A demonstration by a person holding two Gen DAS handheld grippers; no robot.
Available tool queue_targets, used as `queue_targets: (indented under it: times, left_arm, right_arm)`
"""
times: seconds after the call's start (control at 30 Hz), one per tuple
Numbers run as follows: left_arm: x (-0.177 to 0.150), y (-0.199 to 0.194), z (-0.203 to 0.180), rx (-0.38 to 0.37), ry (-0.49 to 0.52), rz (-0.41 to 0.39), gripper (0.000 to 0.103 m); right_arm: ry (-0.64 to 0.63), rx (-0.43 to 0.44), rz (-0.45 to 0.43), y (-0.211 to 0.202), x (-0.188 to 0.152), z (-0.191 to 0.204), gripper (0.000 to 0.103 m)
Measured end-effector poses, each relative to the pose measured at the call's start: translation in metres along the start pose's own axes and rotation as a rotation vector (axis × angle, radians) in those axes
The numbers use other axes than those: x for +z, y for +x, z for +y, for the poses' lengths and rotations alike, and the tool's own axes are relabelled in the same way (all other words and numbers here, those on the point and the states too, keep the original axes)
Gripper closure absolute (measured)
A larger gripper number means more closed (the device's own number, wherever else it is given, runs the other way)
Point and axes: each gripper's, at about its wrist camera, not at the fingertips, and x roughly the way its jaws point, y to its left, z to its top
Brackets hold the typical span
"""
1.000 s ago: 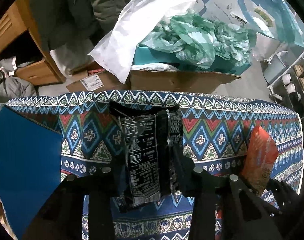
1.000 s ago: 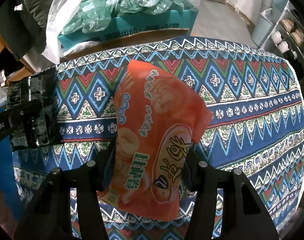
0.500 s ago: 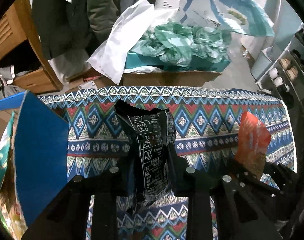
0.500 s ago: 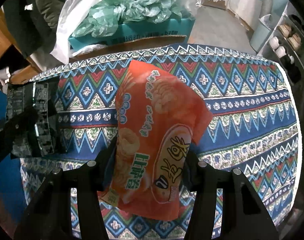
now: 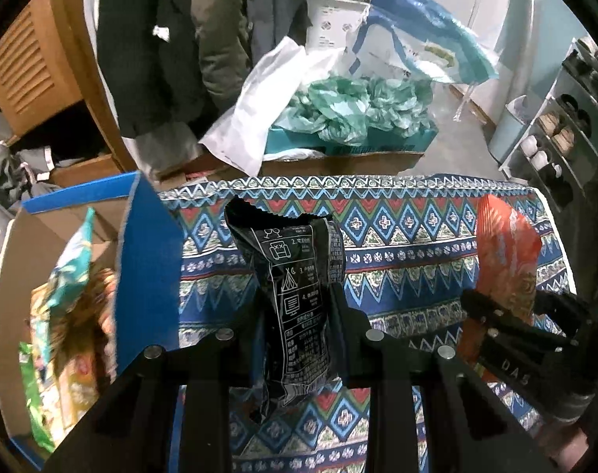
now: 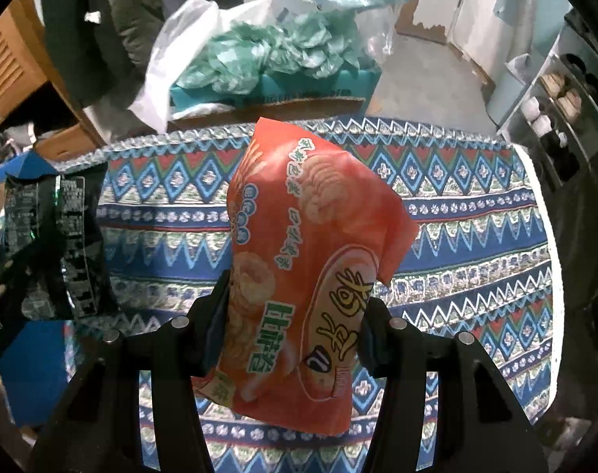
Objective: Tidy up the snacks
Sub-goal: 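Lift and carry the orange and black packets over the box with both tools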
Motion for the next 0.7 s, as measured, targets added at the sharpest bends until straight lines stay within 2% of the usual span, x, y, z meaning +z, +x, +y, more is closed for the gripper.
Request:
queue_targets:
  times: [0.37, 0.7]
  left_arm:
    - [-0.01, -0.054, 0.029, -0.005, -0.037, -0.057, 0.075]
    - [-0.012, -0.097, 0.066, -0.005, -0.094, -0.102, 0.075]
  right_arm:
    - [-0.056, 0.038, -0.083, -0.051, 0.011, 0.033, 0.049]
    - [-0.136, 0.116, -0.145, -0.086, 0.018, 0.077, 0.049]
